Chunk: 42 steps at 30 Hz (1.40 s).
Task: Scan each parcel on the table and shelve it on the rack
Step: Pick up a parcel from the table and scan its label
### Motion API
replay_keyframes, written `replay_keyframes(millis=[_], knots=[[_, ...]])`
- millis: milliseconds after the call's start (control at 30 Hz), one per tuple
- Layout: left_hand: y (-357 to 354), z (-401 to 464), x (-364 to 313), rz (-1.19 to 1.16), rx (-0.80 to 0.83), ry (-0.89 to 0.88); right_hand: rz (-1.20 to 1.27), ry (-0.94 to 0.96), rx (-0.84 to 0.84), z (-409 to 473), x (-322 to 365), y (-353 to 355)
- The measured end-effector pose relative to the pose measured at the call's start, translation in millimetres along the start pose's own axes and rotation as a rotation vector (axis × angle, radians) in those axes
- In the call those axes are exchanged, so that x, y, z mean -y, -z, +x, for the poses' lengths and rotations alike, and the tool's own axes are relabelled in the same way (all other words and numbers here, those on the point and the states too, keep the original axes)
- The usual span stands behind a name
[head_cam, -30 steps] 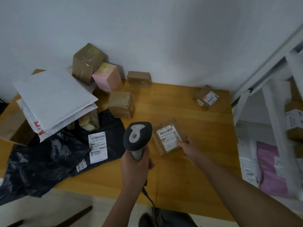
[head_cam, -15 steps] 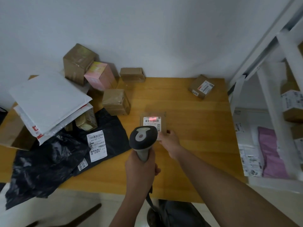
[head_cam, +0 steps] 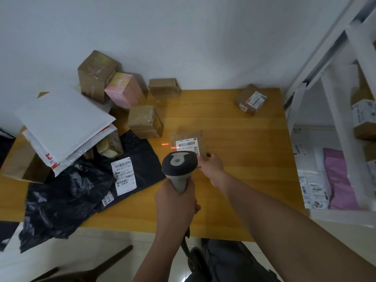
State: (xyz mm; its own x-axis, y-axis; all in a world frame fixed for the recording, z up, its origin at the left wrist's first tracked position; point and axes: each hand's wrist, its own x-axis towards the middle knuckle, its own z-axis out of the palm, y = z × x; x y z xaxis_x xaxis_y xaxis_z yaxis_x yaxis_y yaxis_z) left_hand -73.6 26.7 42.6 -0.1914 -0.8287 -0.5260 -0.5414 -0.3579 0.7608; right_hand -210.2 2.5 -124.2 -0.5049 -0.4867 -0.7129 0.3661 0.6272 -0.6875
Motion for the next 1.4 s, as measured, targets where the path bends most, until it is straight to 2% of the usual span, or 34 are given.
replay_keyframes(millis=[533, 967, 1133, 1400], knots=[[8.4, -20.1, -12.5, 0.002, -0.021, -0.004, -0.037, 0.009, -0.001, 3.0, -1.8, -0.5], [10.8, -29.9, -10.7, -0.034, -0.012, 0.060, -0.033, 0.023, -0.003, -5.7, -2.9, -0.1], [8.8, -29.7, -8.6, -0.103, 0.010, 0.135, -0.011, 0.041, -0.013, -9.1, -6.7, 0.3], [6.8, -29.9, -5.9, -0.110, 0.001, 0.110, 0.005, 0.043, 0.035, -13.3, -11.3, 10.5]])
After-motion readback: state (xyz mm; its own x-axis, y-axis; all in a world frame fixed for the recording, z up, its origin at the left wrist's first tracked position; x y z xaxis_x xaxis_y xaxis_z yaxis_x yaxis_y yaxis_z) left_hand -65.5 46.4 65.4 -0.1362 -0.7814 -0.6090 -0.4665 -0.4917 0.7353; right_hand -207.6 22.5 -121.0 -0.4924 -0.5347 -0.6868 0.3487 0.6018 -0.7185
